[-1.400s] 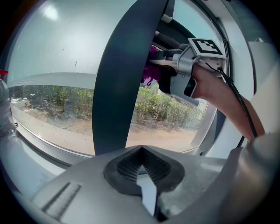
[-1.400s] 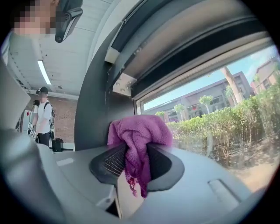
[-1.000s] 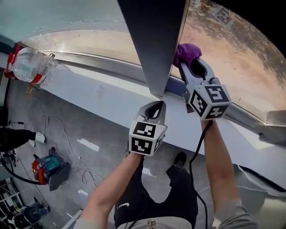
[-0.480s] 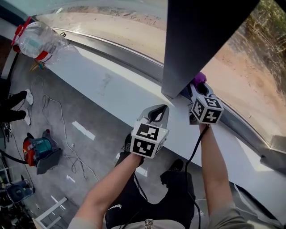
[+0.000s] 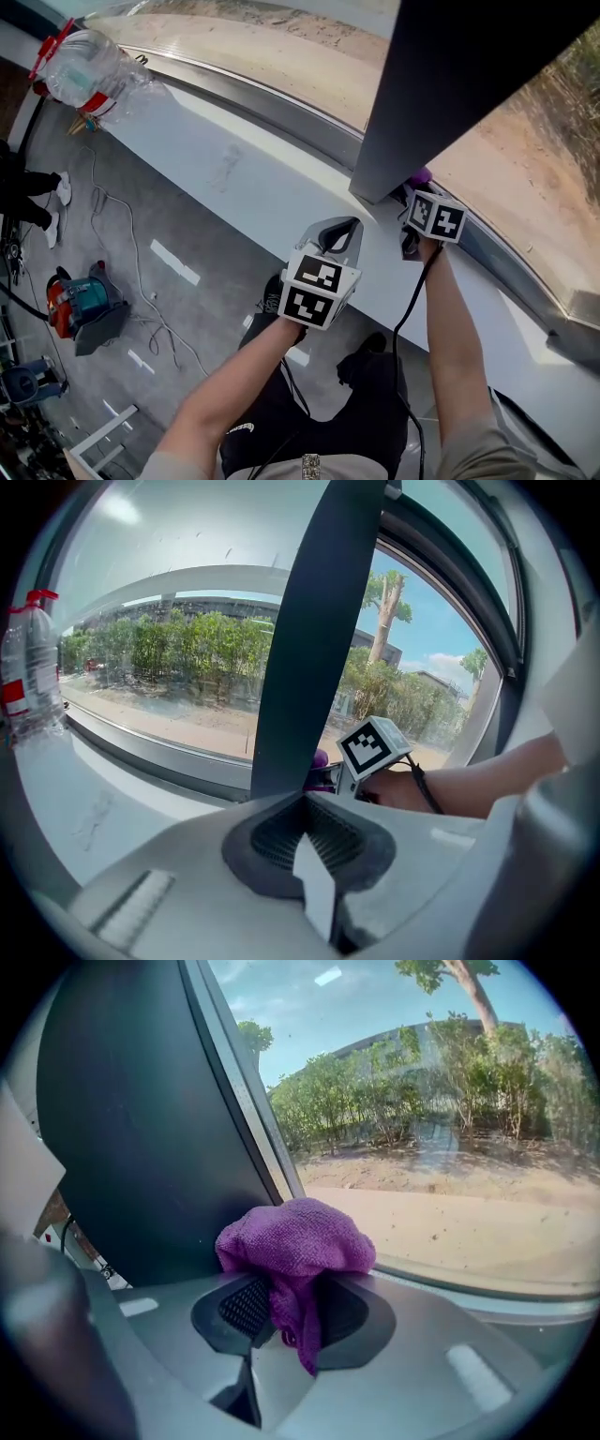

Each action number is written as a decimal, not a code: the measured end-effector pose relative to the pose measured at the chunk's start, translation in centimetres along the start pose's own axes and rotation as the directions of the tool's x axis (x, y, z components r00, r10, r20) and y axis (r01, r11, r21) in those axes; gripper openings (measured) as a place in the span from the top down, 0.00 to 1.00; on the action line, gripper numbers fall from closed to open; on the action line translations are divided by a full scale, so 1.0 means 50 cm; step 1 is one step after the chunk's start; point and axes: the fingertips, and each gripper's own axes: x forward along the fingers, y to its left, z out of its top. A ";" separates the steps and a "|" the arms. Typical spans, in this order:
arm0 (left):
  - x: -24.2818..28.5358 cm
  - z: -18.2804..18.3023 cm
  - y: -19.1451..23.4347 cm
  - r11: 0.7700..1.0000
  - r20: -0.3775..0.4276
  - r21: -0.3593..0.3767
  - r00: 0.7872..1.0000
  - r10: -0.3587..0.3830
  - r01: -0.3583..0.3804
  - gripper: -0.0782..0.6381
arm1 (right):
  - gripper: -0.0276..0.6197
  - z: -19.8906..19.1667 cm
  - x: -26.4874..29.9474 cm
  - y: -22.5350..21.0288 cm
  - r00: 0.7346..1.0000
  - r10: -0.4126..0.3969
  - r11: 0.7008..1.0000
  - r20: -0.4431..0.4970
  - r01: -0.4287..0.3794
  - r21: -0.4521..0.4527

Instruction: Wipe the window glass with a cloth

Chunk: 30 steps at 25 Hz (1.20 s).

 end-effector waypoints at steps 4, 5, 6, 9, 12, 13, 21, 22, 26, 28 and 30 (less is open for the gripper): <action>-0.015 0.011 -0.003 1.000 0.010 0.006 1.000 -0.005 0.005 0.89 | 0.74 -0.033 -0.018 0.010 0.998 0.000 1.000 -0.056 0.000 -0.015; -0.017 0.013 -0.004 1.000 0.012 0.005 1.000 -0.004 0.004 0.89 | 0.74 -0.041 -0.023 0.013 0.998 0.000 1.000 -0.064 -0.001 -0.020; -0.019 0.014 -0.004 1.000 0.013 0.003 1.000 -0.004 0.004 0.89 | 0.74 -0.049 -0.029 0.016 0.997 -0.001 1.000 -0.072 -0.001 -0.027; -0.029 0.018 -0.014 1.000 0.012 0.000 1.000 -0.008 0.008 0.89 | 0.74 -0.063 -0.063 0.030 0.997 -0.001 0.999 -0.080 -0.002 -0.040; -0.048 0.033 -0.036 1.000 0.012 -0.008 1.000 -0.016 0.016 0.89 | 0.75 -0.061 -0.114 0.057 0.997 0.036 0.999 -0.068 -0.038 -0.026; -0.055 0.039 -0.046 1.000 0.015 -0.016 1.000 -0.021 0.021 0.89 | 0.75 -0.059 -0.132 0.066 0.997 0.051 0.998 -0.061 -0.052 -0.021; -0.099 0.097 -0.133 0.999 0.066 -0.031 0.998 -0.025 0.027 0.89 | 0.75 0.016 -0.314 0.115 0.990 0.126 0.991 0.059 -0.124 -0.043; -0.106 0.104 -0.147 0.999 0.071 -0.033 0.997 -0.022 0.025 0.89 | 0.75 0.028 -0.342 0.121 0.987 0.139 0.990 0.077 -0.135 -0.048; -0.146 0.142 -0.213 1.000 0.093 -0.025 0.996 -0.014 0.017 0.89 | 0.75 0.077 -0.465 0.143 0.972 0.179 0.983 0.153 -0.172 -0.062; -0.172 0.168 -0.243 1.000 0.104 -0.017 0.995 -0.011 0.013 0.89 | 0.75 0.108 -0.530 0.153 0.964 0.181 0.983 0.196 -0.169 -0.078; -0.196 0.199 -0.276 1.000 0.117 -0.003 0.993 -0.013 0.013 0.89 | 0.75 0.143 -0.599 0.162 0.953 0.182 0.982 0.243 -0.161 -0.103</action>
